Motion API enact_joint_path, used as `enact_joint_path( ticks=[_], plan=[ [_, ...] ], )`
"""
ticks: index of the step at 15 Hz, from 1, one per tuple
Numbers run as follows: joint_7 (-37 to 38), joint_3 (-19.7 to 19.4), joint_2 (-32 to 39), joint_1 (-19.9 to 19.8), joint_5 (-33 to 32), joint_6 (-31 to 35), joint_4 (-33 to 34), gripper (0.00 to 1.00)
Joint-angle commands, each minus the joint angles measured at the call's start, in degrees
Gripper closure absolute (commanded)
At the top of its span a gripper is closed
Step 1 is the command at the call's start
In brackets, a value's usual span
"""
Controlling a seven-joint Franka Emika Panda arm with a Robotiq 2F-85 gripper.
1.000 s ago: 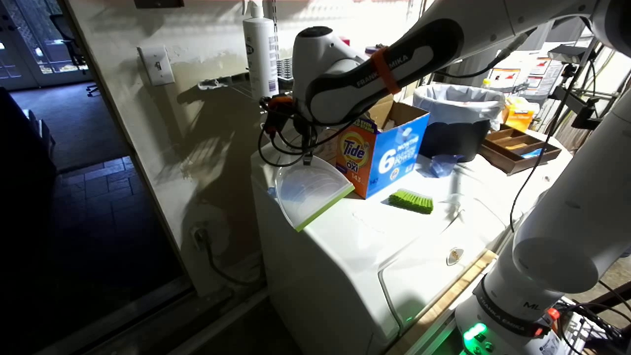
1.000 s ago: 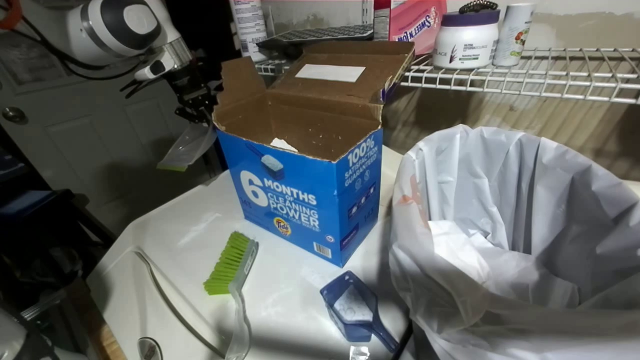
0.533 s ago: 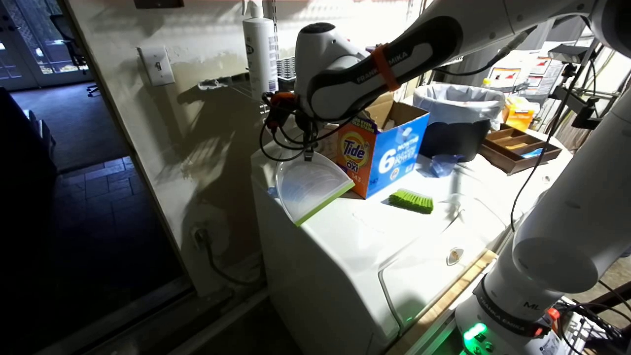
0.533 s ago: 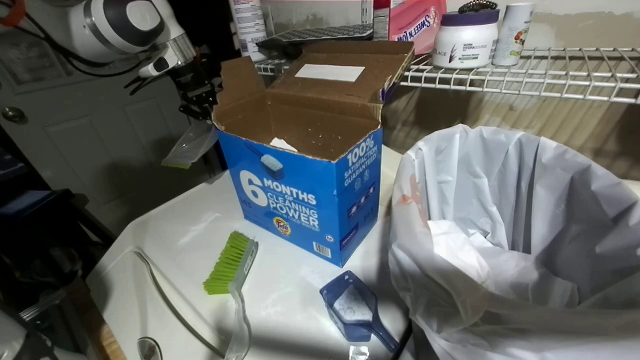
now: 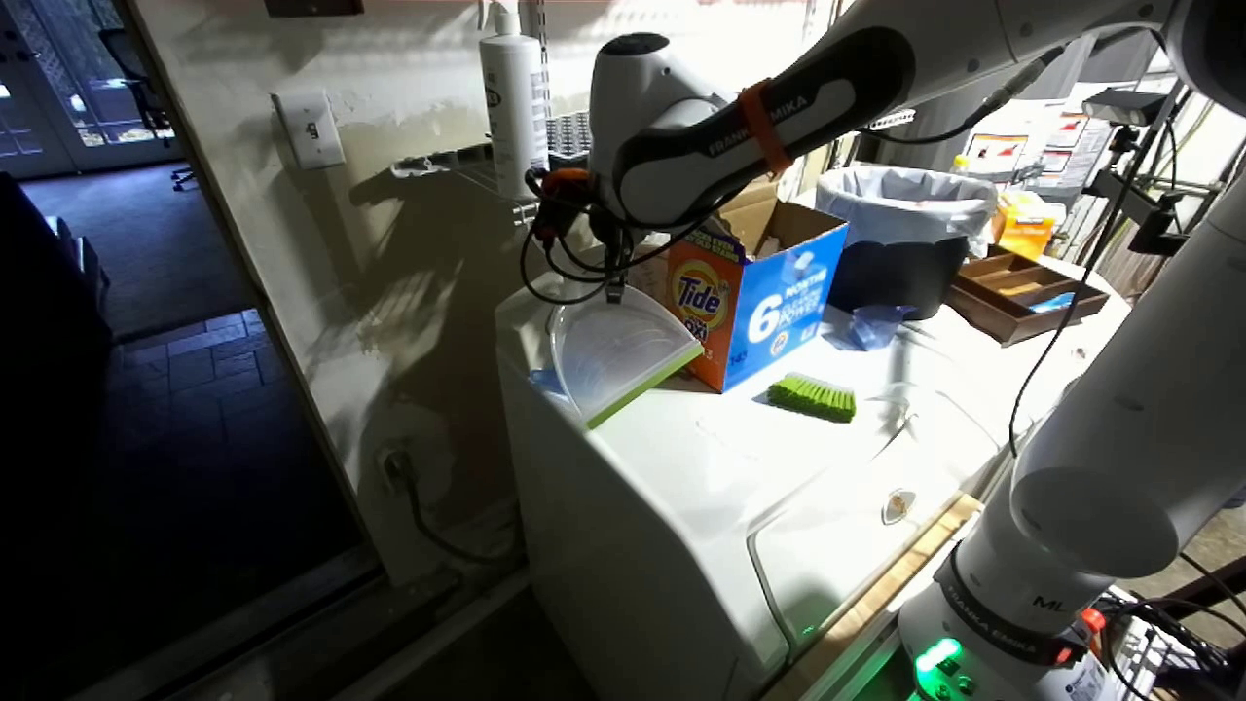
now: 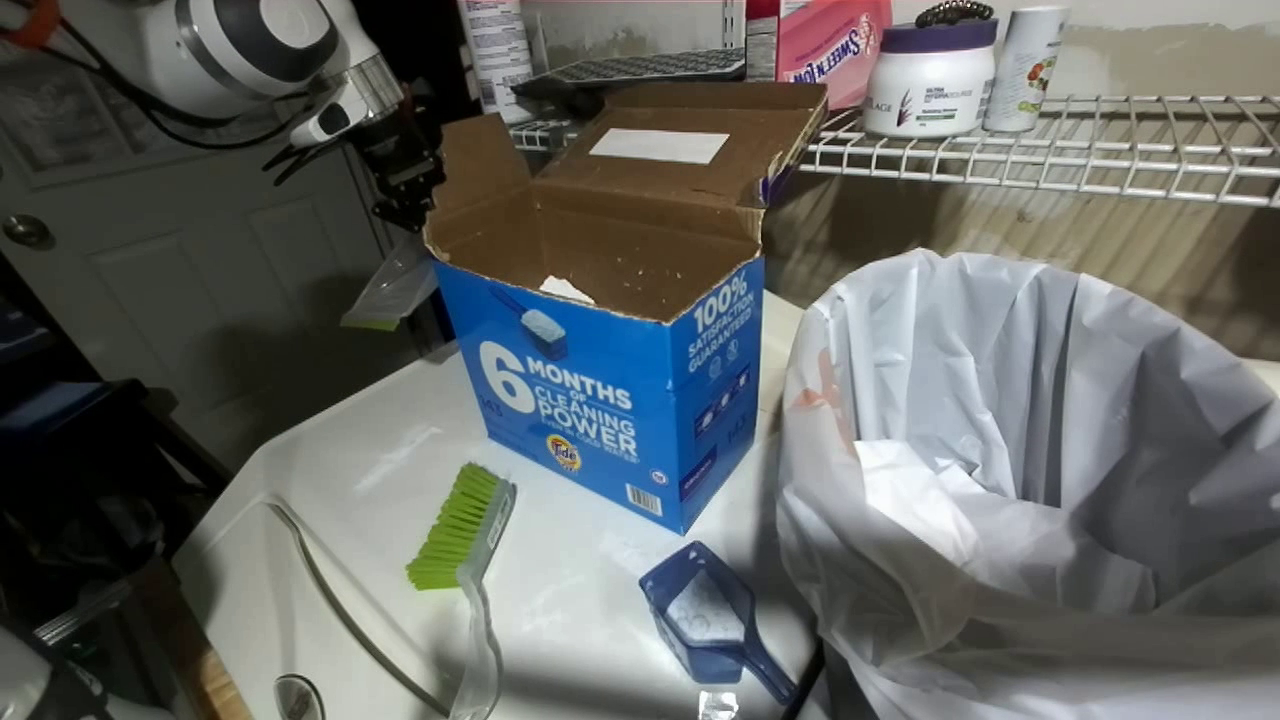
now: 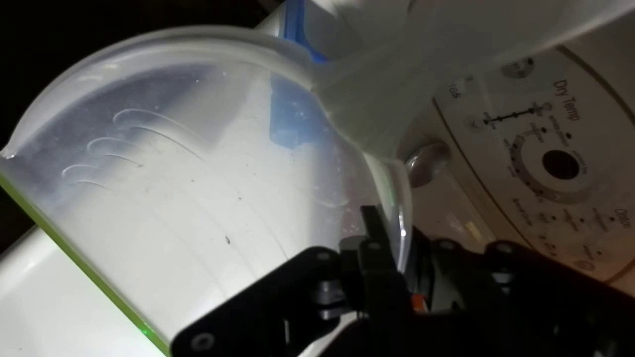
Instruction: Move the dustpan forward
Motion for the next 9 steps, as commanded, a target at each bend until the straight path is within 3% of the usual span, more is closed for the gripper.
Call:
enact_joint_path(
  ticks=[1, 9],
  plan=[
    [3.88, 1.42, 2.1, 1.52, -3.1, 0.73, 1.43, 0.98],
    [-13.69, 1.05, 2.85, 3.72, 3.44, 6.86, 0.38, 0.98]
  ],
)
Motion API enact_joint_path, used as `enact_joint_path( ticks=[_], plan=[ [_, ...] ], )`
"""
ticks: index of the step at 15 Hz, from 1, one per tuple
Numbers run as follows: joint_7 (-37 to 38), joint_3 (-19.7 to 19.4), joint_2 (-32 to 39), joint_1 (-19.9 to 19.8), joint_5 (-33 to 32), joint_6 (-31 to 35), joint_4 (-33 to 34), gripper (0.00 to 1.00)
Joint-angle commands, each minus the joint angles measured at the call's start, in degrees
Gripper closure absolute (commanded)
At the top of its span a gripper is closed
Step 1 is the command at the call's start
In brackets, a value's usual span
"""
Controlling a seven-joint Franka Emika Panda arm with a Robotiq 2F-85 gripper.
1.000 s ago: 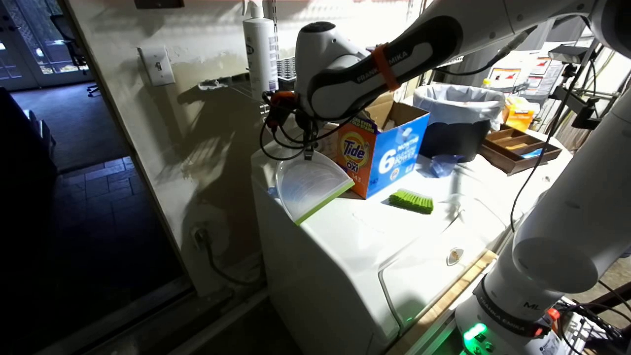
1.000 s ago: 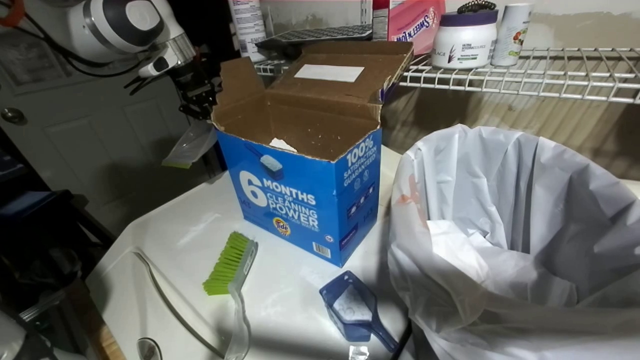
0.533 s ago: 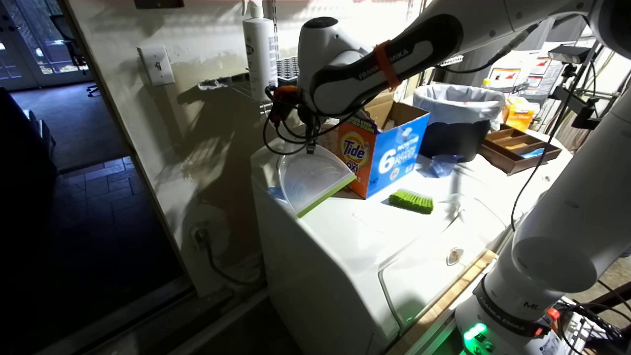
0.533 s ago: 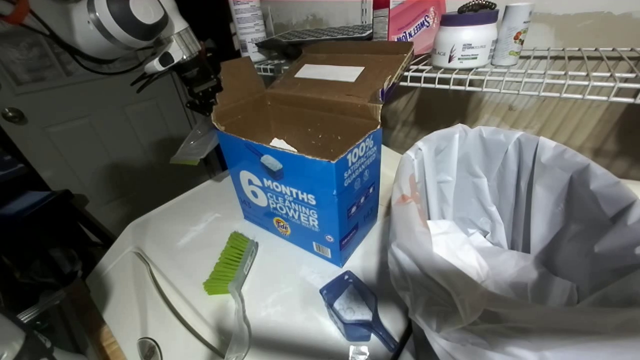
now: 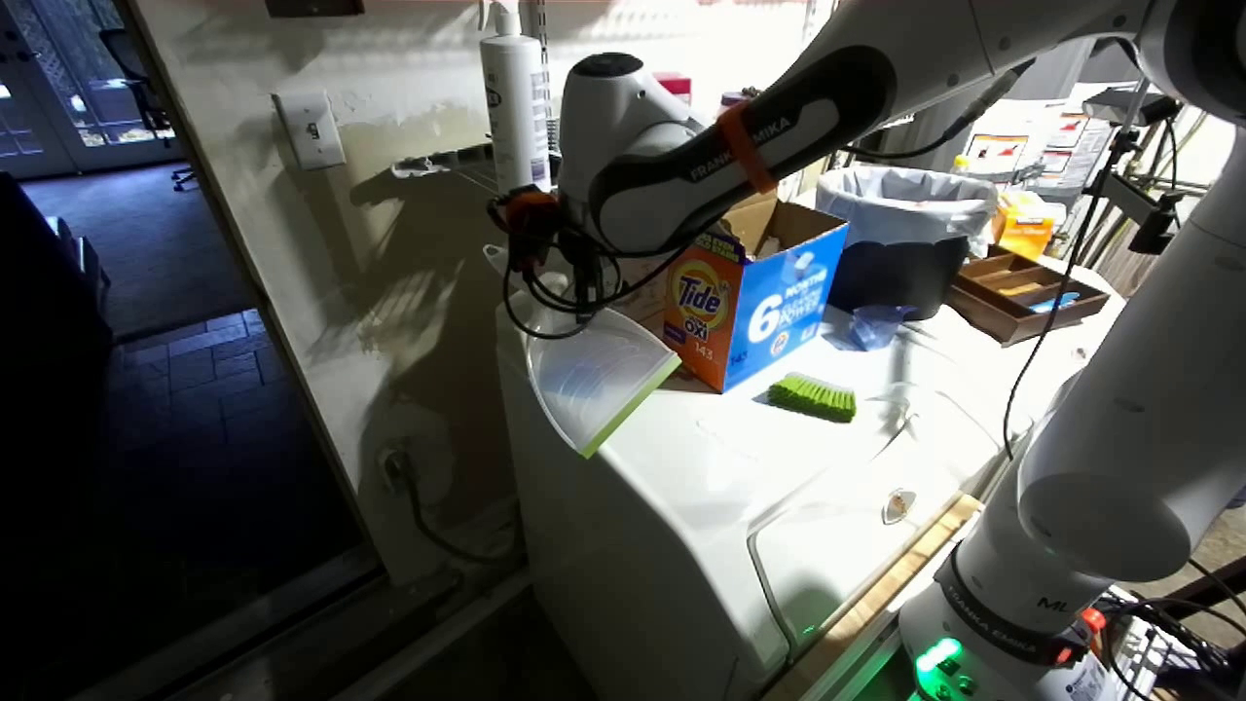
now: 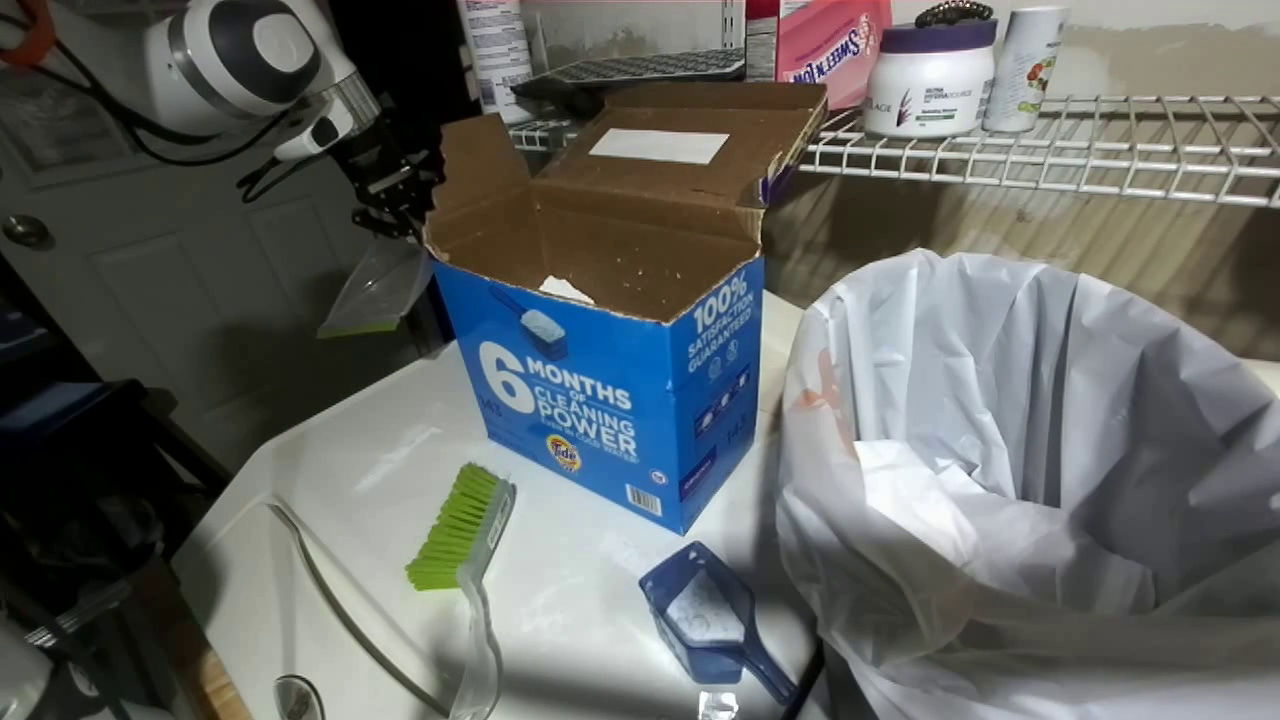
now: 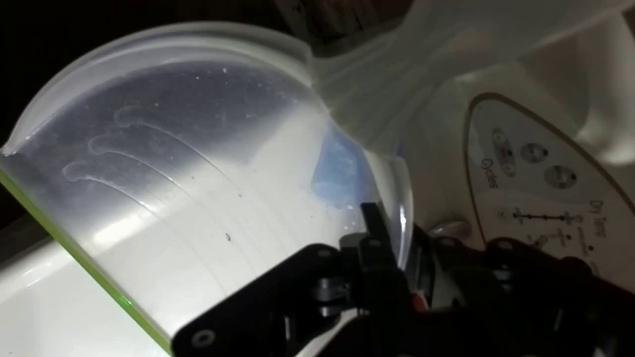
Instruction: Move the dustpan forward
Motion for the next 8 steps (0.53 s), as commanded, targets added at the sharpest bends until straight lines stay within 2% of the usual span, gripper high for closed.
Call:
enact_joint_path(
  ticks=[1, 8],
  plan=[
    [-9.25, -0.86, 0.47, 0.41, 4.35, 3.92, 0.14, 0.98],
    [-32.15, -1.98, -0.34, 0.27, 17.46, 6.31, -0.6, 0.98]
  ],
)
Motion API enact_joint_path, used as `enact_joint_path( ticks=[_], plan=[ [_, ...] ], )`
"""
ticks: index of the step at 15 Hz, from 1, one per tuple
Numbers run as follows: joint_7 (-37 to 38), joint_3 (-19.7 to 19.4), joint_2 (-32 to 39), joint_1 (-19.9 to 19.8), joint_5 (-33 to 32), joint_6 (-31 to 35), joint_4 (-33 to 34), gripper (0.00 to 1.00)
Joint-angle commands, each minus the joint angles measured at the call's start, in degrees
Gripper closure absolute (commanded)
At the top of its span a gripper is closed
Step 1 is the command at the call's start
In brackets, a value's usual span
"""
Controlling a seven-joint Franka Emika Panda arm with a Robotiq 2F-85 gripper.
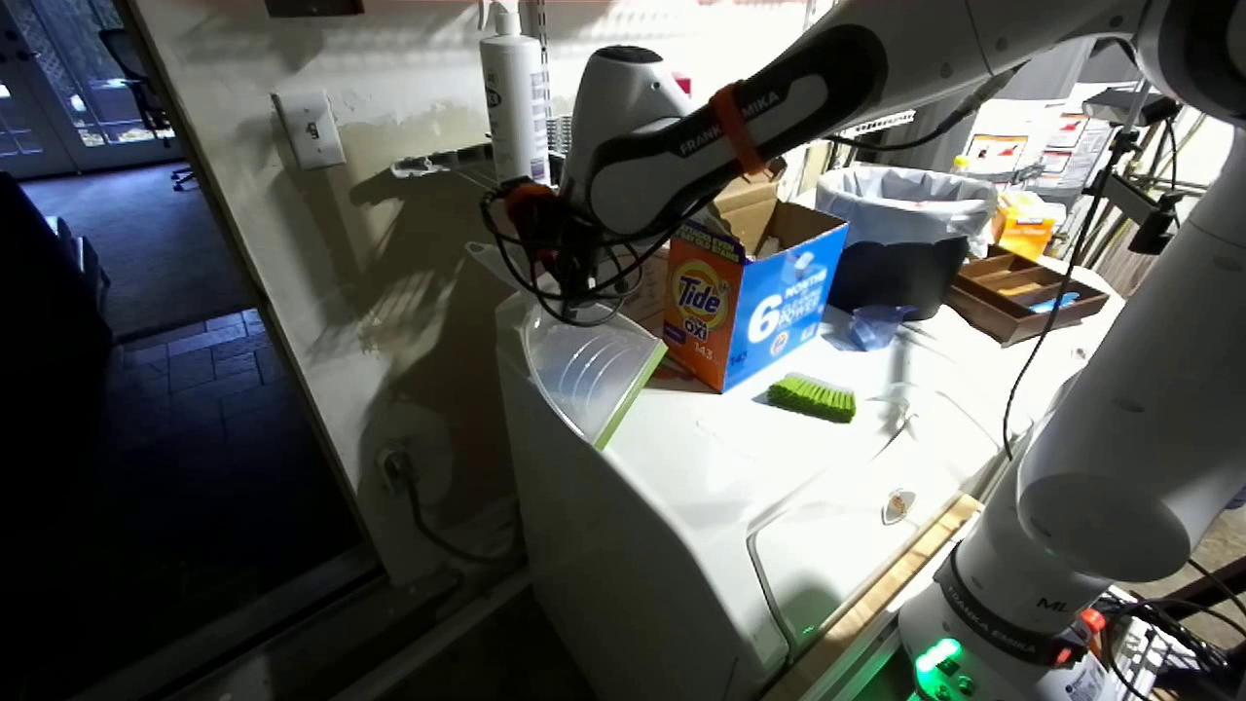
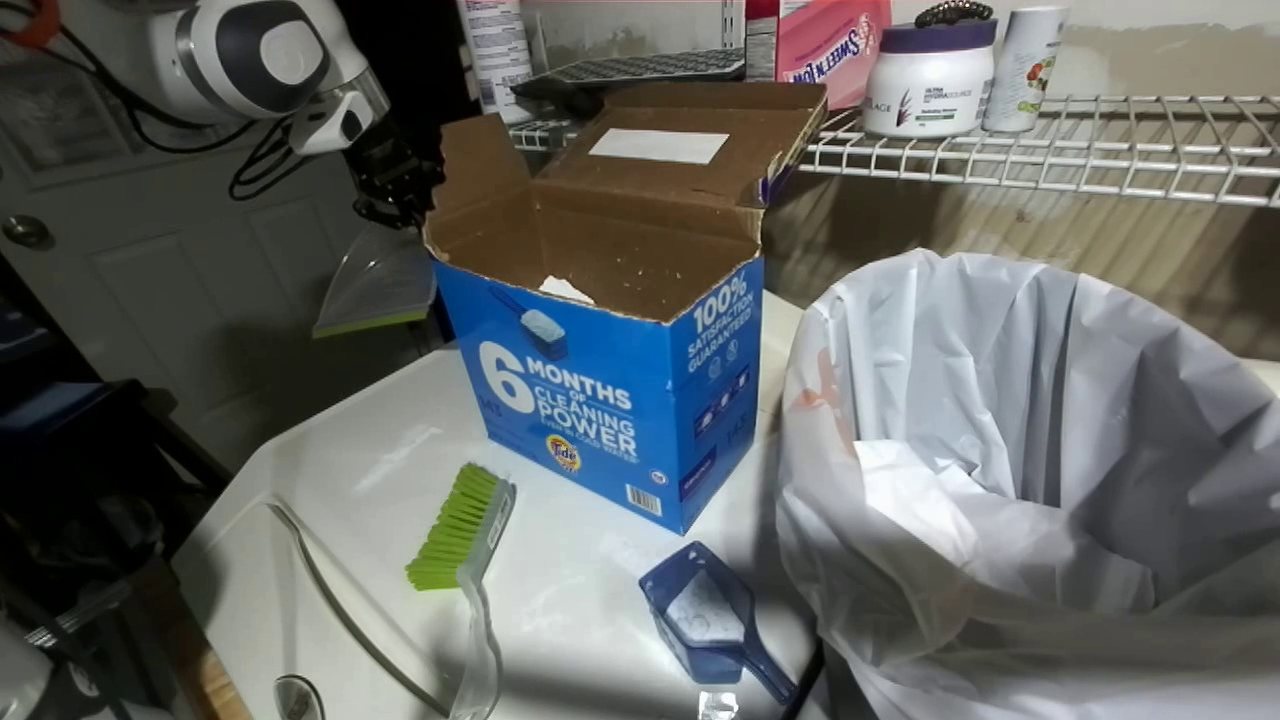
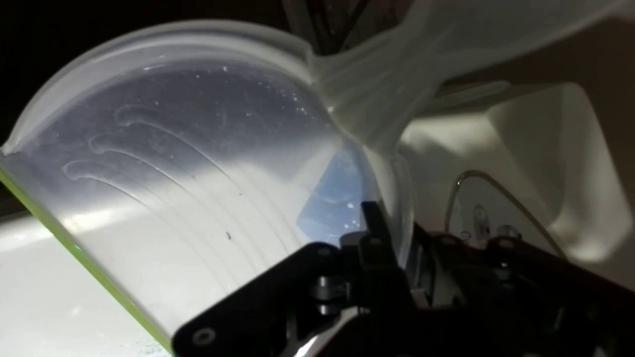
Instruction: Move the dustpan forward
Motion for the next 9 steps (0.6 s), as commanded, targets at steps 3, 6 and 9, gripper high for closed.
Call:
enact_joint_path(
  ticks=[3, 6, 9],
  plan=[
    [-21.36, -1.79, 0.76, 0.11, 17.81, 2.29, -0.37, 0.98],
    [-33.47, -2.92, 1.95, -0.32, 30.86, -0.63, 0.47, 0.98],
    [-28.54, -2.66, 1.12, -0.36, 25.27, 0.34, -0.58, 0.93]
  ],
)
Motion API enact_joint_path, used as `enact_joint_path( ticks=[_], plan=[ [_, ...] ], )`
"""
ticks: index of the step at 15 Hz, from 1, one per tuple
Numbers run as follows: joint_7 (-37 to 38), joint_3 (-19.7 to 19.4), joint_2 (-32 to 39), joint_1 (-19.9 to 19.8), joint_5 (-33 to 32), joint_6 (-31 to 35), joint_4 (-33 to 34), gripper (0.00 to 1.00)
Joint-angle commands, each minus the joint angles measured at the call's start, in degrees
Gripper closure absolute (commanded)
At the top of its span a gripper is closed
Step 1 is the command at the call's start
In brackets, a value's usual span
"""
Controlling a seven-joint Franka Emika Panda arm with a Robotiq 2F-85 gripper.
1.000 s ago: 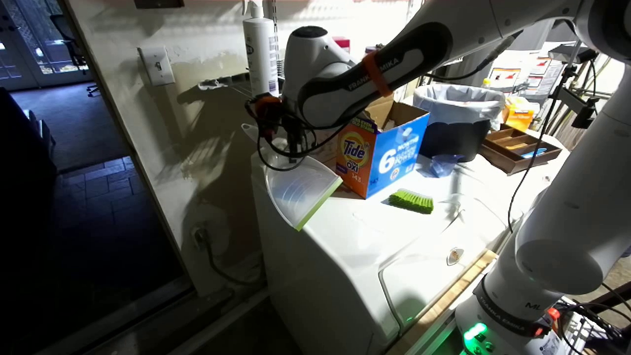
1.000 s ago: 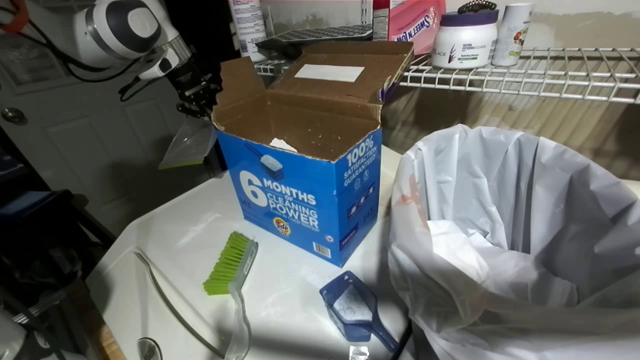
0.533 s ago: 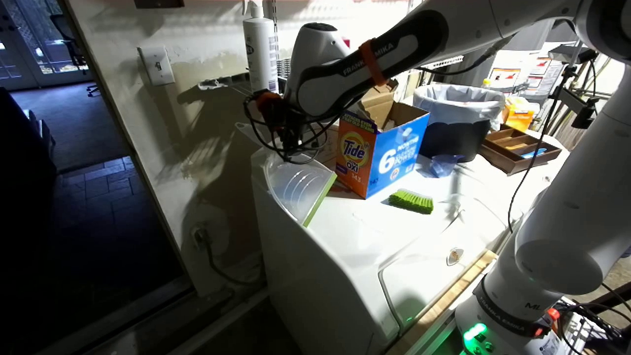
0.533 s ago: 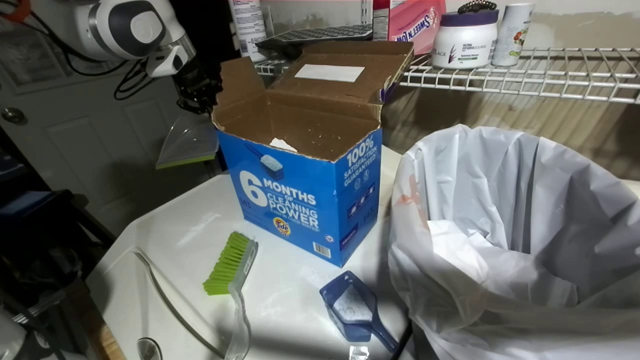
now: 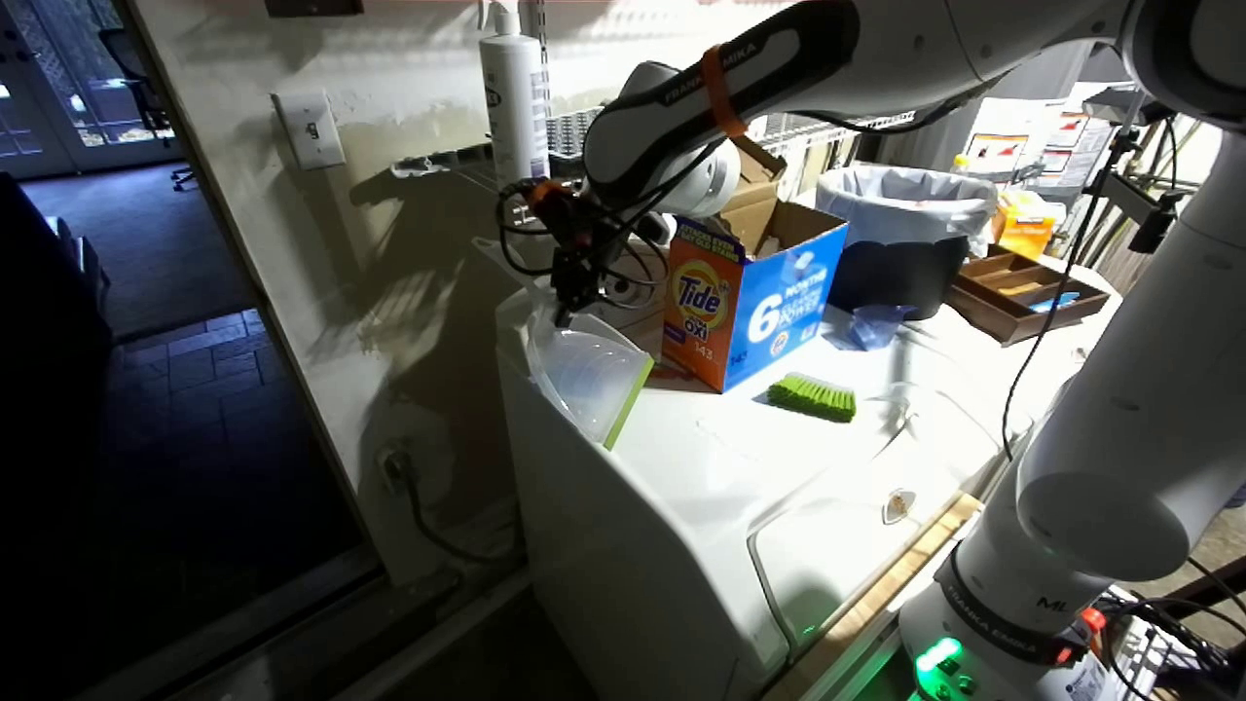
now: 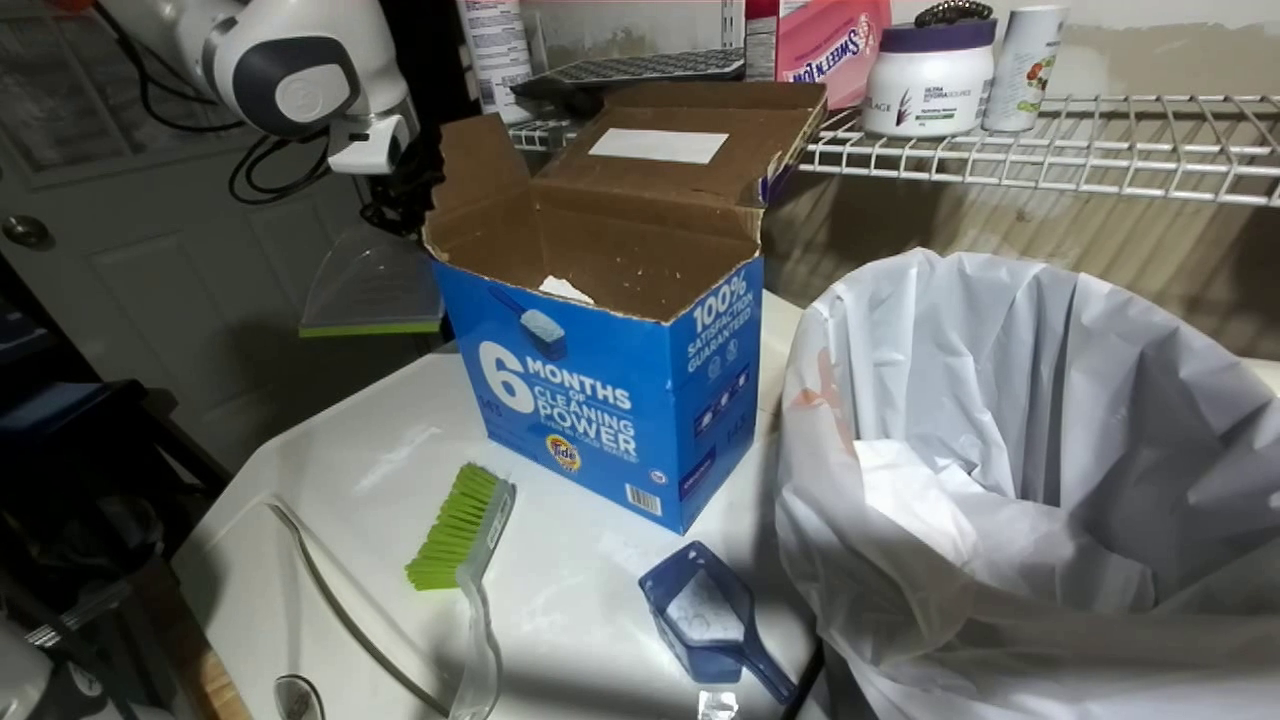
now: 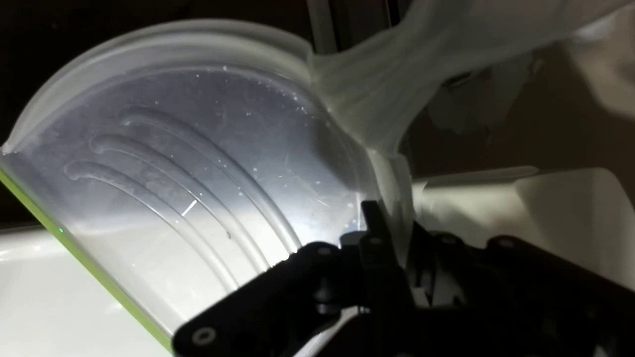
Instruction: Move the dustpan forward
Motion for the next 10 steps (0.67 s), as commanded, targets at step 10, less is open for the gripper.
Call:
enact_joint_path(
  ticks=[10],
  plan=[
    [-10.42, -1.33, 0.79, -1.05, 7.33, -2.84, 1.37, 0.98]
  ],
)
